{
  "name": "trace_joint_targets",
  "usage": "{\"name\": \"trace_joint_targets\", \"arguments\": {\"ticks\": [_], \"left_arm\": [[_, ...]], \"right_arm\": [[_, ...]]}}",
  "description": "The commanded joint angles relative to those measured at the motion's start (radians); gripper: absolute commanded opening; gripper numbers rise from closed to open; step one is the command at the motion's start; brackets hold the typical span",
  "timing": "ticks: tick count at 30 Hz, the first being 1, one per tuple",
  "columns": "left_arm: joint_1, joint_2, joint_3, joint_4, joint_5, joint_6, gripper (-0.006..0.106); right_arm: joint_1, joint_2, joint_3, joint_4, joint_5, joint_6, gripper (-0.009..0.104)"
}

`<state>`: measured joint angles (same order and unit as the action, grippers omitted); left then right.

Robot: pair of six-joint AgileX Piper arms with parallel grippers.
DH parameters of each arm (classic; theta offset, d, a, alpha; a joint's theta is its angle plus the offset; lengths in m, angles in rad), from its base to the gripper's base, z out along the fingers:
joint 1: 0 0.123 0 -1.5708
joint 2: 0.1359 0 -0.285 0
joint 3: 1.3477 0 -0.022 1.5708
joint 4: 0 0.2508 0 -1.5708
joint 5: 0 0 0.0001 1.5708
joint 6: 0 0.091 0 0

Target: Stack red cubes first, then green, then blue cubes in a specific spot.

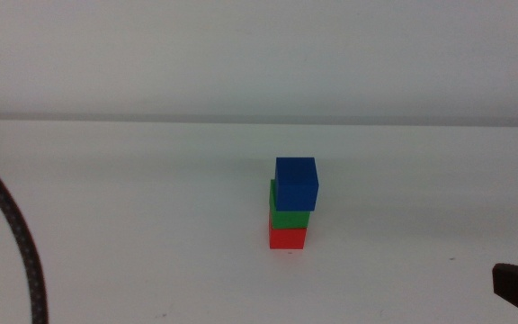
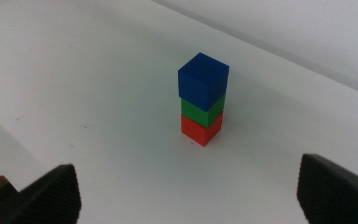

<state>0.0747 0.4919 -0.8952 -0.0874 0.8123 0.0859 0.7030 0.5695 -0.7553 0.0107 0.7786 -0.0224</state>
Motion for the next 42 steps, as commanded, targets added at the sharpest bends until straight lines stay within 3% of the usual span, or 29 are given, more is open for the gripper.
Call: {"name": "trace_joint_targets", "arguments": {"ticks": [1, 4, 9, 19, 24, 30, 35, 42], "left_arm": [[0.005, -0.005, 0.021, -0.004, -0.026, 0.001, 0.091], [0.005, -0.012, 0.085, 0.001, -0.067, 0.001, 0.091], [0.005, -0.082, 0.287, -0.008, -0.246, 0.001, 0.091], [0.005, -0.380, 0.693, 0.054, -0.446, 0.001, 0.091], [0.005, -0.533, 0.822, 0.051, -0.510, 0.001, 0.091], [-0.003, -0.531, 0.933, 0.054, -0.666, 0.001, 0.091], [-0.018, -0.531, 0.933, 0.087, -0.637, 0.001, 0.091], [-0.018, -0.529, 0.933, 0.080, -0.644, 0.001, 0.091]], "right_arm": [[-0.006, -0.004, 0.003, 0.002, -0.016, -0.001, 0.093], [-0.006, -0.031, 0.077, 0.015, -0.124, -0.001, 0.093], [-0.066, -0.154, 0.308, -0.054, -0.420, -0.001, 0.093], [-0.507, -0.396, 0.630, -0.054, -0.432, -0.001, 0.093], [-0.631, -0.525, 0.694, -0.055, -0.432, -0.001, 0.093], [-0.651, -0.604, 0.748, -0.056, -0.450, -0.001, 0.093], [-0.651, -0.606, 0.794, -0.057, -0.547, -0.001, 0.093], [-0.651, -0.606, 0.794, -0.058, -0.538, -0.001, 0.093]]}}
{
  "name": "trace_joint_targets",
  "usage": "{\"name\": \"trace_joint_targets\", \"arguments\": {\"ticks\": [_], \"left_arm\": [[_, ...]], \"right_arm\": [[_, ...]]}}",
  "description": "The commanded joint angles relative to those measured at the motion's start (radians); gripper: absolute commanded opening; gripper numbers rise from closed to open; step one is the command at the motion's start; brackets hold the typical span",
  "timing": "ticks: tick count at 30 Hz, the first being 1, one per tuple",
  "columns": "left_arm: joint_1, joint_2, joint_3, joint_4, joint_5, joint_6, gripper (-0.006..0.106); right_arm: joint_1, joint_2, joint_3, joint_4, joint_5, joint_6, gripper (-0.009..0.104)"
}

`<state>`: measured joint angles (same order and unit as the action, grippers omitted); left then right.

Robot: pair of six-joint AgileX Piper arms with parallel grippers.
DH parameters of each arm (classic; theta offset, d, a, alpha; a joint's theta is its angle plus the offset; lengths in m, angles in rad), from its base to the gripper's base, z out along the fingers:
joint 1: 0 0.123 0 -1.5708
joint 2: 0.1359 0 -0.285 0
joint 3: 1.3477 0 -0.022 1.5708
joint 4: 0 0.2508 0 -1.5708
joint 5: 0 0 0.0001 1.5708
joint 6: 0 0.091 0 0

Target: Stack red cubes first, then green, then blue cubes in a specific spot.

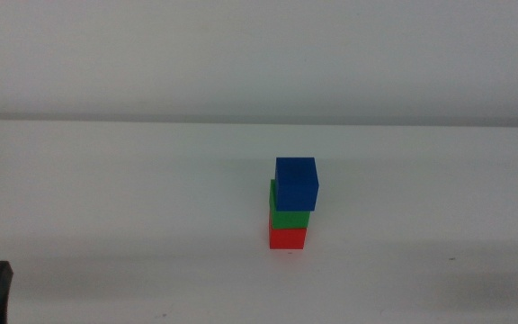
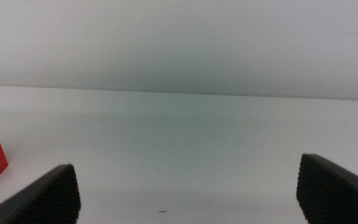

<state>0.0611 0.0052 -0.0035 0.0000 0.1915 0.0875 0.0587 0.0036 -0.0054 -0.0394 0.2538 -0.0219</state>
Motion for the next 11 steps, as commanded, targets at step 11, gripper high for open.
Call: {"name": "trace_joint_targets", "arguments": {"ticks": [11], "left_arm": [[-0.004, -0.042, 0.042, -0.008, -0.038, -0.001, 0.091]], "right_arm": [[-0.007, -0.040, 0.044, -0.006, -0.013, -0.001, 0.093]]}}
